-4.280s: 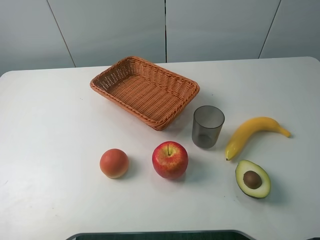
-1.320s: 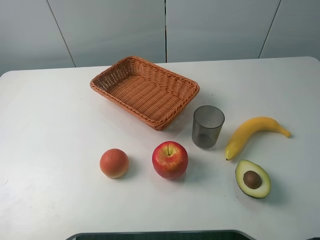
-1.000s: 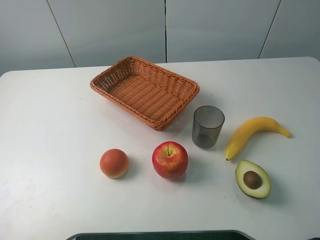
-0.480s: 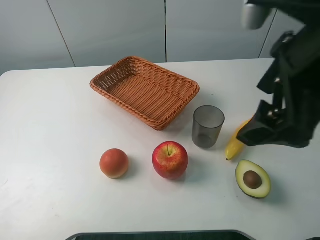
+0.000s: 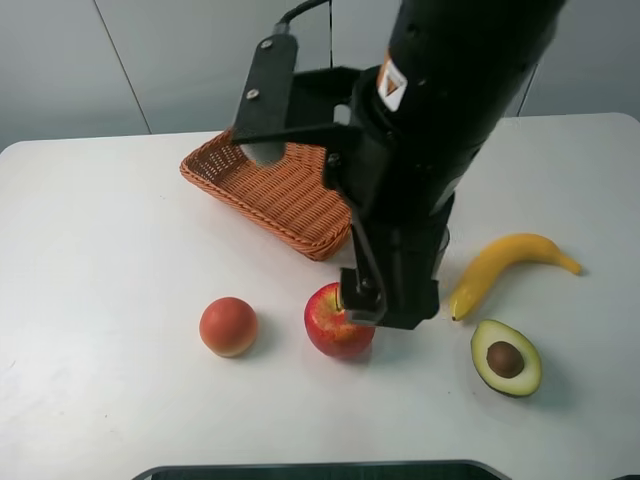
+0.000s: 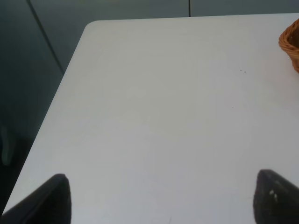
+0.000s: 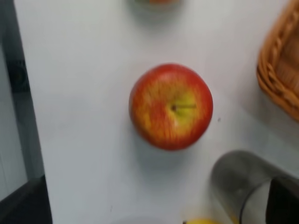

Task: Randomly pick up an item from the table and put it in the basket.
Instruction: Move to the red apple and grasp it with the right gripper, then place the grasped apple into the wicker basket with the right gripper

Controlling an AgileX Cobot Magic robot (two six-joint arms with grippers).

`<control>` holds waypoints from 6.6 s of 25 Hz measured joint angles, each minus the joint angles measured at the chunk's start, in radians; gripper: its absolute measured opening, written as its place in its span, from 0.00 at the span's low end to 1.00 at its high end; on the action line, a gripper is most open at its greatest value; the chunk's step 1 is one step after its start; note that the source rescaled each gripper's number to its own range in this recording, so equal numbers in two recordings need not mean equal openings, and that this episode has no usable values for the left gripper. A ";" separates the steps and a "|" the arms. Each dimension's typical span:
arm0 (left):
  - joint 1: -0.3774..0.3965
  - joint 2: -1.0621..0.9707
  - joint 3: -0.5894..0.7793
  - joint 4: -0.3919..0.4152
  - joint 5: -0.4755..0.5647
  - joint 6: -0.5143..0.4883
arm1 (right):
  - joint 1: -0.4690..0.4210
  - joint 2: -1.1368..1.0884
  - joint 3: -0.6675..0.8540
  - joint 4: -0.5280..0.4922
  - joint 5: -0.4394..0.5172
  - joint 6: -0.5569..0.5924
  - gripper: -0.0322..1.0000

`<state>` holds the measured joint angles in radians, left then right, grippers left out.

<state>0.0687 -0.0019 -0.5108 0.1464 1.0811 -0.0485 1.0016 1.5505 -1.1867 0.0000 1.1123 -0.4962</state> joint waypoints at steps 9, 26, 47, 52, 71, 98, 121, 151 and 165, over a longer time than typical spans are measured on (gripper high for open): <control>0.000 0.000 0.000 0.000 0.000 0.000 | 0.004 0.184 -0.045 0.015 -0.046 -0.050 1.00; 0.000 0.000 0.000 0.000 0.000 0.000 | -0.041 0.336 -0.046 0.036 -0.149 -0.040 1.00; 0.000 0.000 0.000 0.000 0.000 0.000 | -0.100 0.362 0.058 0.070 -0.300 -0.057 1.00; 0.000 0.000 0.000 0.000 0.000 0.000 | -0.102 0.381 0.058 0.070 -0.314 -0.061 1.00; 0.000 0.000 0.000 0.000 0.000 0.000 | -0.102 0.446 0.058 0.070 -0.339 -0.068 0.07; 0.000 0.000 0.000 0.000 0.000 0.000 | -0.102 0.358 0.048 0.073 -0.277 -0.035 0.07; 0.000 0.000 0.000 0.000 0.000 0.000 | -0.197 0.228 -0.262 0.063 -0.359 0.284 0.07; 0.000 0.000 0.000 0.000 0.000 0.000 | -0.325 0.540 -0.262 0.036 -0.606 0.384 0.07; 0.000 0.000 0.000 0.000 0.000 0.000 | -0.325 0.506 -0.262 0.010 -0.610 0.382 0.99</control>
<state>0.0687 -0.0019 -0.5108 0.1464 1.0811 -0.0485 0.6765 2.0564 -1.4487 0.0101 0.5026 -0.1137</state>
